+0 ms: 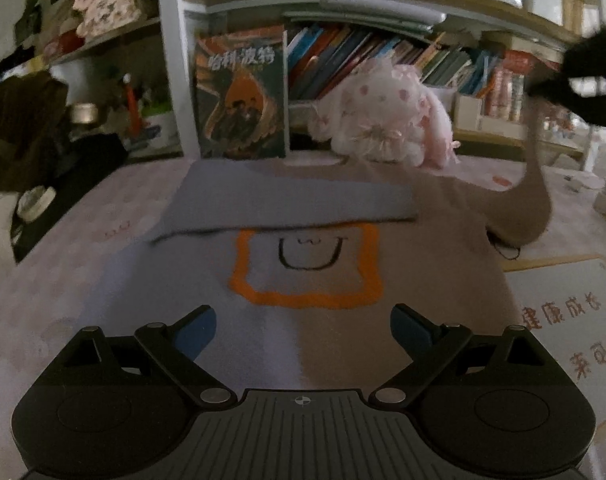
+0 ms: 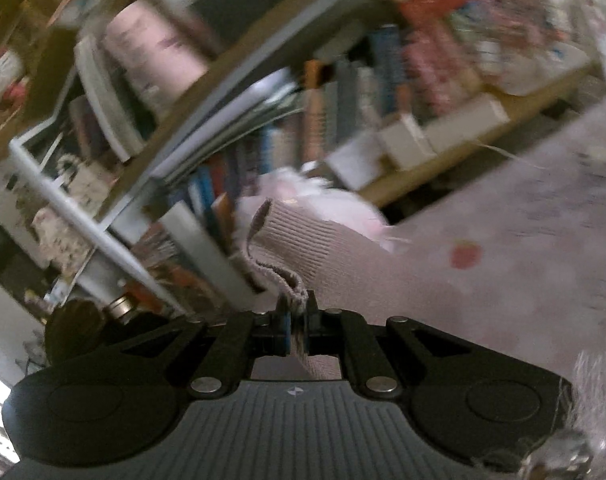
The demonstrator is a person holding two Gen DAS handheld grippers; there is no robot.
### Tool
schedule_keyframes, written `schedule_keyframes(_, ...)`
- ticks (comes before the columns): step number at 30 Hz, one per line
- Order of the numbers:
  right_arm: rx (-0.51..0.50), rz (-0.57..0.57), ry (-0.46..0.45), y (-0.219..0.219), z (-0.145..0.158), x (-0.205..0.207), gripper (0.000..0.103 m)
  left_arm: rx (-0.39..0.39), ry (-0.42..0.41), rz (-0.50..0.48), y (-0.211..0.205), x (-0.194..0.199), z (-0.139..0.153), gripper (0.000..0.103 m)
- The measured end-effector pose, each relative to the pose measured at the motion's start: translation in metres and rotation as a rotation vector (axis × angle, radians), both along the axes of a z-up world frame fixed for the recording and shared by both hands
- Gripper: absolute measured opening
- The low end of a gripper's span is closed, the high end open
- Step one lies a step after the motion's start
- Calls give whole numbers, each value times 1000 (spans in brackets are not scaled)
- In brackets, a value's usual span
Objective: Fold clothes
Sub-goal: 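Lift the beige sleeve across the sweater body and open the right tool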
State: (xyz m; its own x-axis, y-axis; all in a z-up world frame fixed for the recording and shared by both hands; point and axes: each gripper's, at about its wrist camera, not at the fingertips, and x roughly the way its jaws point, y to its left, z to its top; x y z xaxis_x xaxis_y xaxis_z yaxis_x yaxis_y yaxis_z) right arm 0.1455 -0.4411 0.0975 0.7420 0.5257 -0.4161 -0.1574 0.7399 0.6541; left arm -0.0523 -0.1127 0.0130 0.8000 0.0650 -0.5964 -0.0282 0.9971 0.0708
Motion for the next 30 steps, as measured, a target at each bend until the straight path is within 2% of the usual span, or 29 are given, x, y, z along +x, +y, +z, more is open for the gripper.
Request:
schedule_keyframes(3, -23, 20, -16, 43, 10, 5, 5, 41, -18, -56, 18, -2, 5, 97)
schedule_keyframes(13, -85, 74, -46, 177, 17, 17, 5, 79, -53, -131, 91, -8, 9, 97)
schedule_keyframes(20, -147, 84, -22, 243, 2, 27, 5, 78, -54, -134, 132, -10, 9, 97)
schedule_keyframes(26, -201, 97, 25, 281, -18, 34, 5, 73, -50, -142, 154, -11, 7, 97)
schedule_keyframes(30, -284, 124, 48, 304, -32, 38, 5, 68, -49, -143, 165, -12, 6, 97)
